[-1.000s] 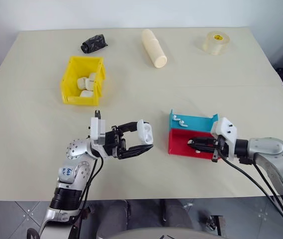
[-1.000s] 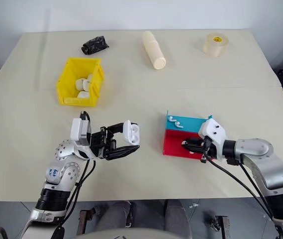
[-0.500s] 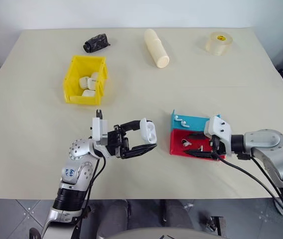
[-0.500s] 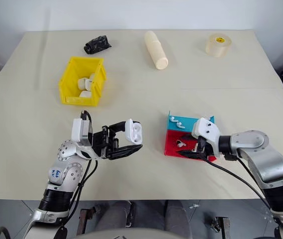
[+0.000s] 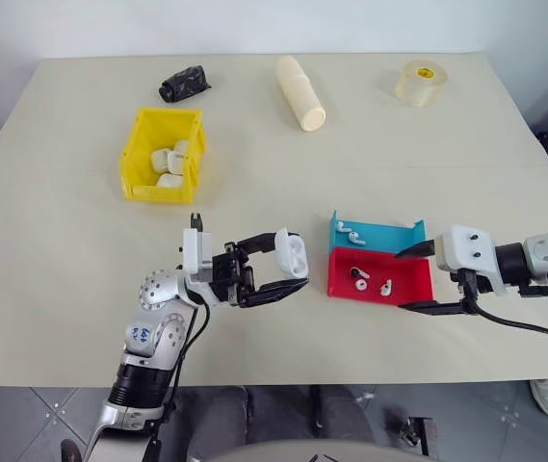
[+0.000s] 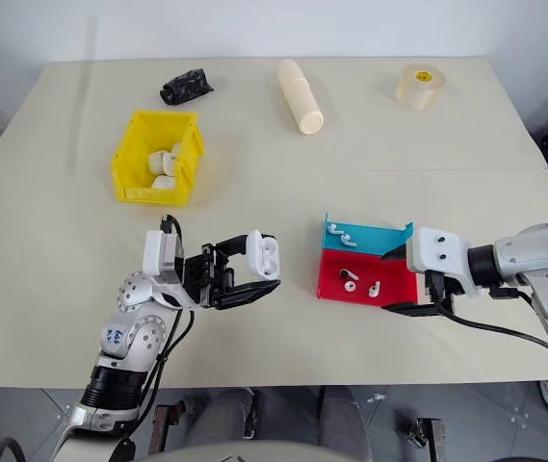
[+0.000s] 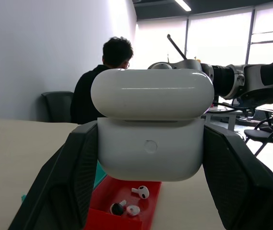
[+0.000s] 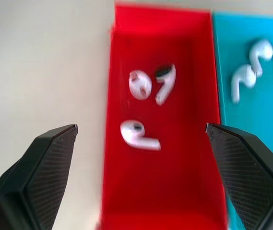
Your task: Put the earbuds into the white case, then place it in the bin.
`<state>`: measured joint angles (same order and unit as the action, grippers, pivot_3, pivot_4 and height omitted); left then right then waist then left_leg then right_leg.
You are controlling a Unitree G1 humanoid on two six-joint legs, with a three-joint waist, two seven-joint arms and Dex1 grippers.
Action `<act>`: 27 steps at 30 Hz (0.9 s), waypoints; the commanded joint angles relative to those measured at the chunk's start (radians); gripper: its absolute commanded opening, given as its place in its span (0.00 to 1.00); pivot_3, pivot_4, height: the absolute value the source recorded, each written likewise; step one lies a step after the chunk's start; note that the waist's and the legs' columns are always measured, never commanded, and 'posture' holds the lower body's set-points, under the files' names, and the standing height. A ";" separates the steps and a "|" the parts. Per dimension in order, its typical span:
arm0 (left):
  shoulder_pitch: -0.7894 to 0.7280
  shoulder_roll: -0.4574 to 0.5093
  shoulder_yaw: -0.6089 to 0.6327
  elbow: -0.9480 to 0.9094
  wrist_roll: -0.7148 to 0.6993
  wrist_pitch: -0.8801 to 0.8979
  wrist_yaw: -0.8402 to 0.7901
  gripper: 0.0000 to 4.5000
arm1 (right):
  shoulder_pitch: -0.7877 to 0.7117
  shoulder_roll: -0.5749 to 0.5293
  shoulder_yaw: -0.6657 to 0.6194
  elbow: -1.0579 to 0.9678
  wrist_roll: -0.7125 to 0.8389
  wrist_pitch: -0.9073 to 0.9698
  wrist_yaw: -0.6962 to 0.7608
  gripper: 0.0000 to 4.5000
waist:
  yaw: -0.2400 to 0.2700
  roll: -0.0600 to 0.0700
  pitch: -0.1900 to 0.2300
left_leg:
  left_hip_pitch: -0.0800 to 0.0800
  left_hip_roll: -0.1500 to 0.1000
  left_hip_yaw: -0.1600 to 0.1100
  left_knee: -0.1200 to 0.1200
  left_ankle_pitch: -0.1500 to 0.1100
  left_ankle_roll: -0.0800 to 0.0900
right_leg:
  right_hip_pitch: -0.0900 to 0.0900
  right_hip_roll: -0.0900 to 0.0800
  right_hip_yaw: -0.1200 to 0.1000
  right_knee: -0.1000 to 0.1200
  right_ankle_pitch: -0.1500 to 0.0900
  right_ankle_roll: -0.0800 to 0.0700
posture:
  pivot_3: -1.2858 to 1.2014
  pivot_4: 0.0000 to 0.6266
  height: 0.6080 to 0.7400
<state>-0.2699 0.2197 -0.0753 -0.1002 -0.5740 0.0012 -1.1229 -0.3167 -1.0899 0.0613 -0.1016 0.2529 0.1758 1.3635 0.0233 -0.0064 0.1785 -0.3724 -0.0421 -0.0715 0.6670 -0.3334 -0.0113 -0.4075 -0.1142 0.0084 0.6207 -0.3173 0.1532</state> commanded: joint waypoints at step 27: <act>-0.002 -0.005 -0.009 -0.025 -0.006 0.003 0.041 0.62 | -0.239 0.060 0.219 0.208 -0.249 -0.509 0.157 0.43 | -0.002 0.000 0.000 | 0.000 0.000 0.000 0.000 0.000 -0.001 | 0.000 0.000 0.000 0.000 0.000 0.000 | 0.52 0.24 1.00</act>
<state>-0.2690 0.2181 -0.0833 -0.1011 -0.5721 0.0102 -1.0838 -0.5350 -1.0333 0.2792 0.1040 0.0055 -0.3056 1.4984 0.0213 -0.0063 0.1785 -0.3724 -0.0422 -0.0715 0.6675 -0.3332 -0.0119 -0.4077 -0.1144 0.0084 0.6208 -0.3173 0.1532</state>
